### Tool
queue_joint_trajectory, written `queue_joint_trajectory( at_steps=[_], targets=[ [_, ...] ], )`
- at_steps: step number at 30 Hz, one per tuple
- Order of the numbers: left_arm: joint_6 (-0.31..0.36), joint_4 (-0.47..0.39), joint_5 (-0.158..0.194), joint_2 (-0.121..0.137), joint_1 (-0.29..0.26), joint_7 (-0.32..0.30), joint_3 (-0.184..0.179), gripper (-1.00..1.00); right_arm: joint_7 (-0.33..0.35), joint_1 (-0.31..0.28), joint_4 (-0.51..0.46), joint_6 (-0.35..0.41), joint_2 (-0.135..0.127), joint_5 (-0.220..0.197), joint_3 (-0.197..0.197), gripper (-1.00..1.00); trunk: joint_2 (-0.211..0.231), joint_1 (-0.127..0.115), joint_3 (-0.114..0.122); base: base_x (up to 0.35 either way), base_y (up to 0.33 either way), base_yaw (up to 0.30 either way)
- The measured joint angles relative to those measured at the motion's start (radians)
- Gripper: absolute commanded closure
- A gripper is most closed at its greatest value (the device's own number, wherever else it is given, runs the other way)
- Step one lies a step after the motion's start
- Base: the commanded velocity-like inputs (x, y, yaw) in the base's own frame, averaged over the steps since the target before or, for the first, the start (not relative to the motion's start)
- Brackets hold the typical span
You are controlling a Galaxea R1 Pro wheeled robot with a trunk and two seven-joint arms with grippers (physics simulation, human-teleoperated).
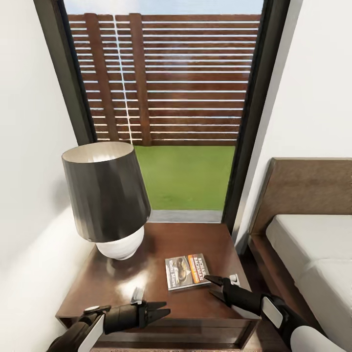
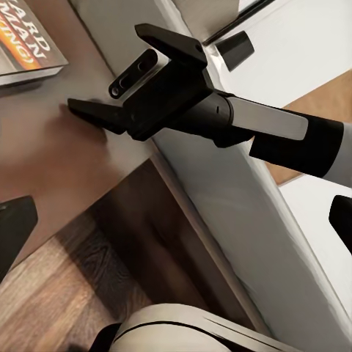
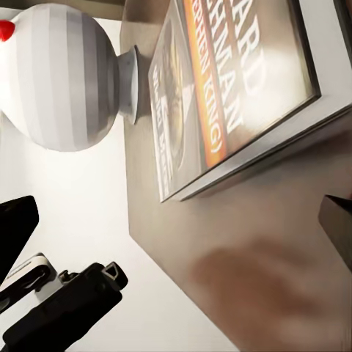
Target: In the bedroom, move the book from the bed onto either nightstand, and place the two sandals side by side next to the bed.
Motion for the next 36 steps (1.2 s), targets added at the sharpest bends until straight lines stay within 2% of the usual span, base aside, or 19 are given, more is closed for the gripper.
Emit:
queue_joint_trajectory(
  at_steps=[8,32,36],
  targets=[
    [0.001,0.0,0.0,0.0,0.001,0.0,0.0,-1.0,0.0,0.0,0.0,0.0,0.0,0.001,0.0,-1.0,0.0,0.0,0.0,-0.001,0.0,0.0],
    [0.002,0.0,0.0,0.0,0.0,0.0,0.0,-1.0,0.001,0.0,-0.001,-0.002,0.0,0.008,0.004,-1.0,0.006,-0.011,0.093,0.0,0.0,0.0],
    [0.002,0.0,0.0,0.0,0.0,0.0,0.0,-1.0,0.001,0.0,-0.002,-0.002,0.0,0.008,0.004,-1.0,0.033,-0.026,0.105,0.0,0.0,0.0]
  ],
)
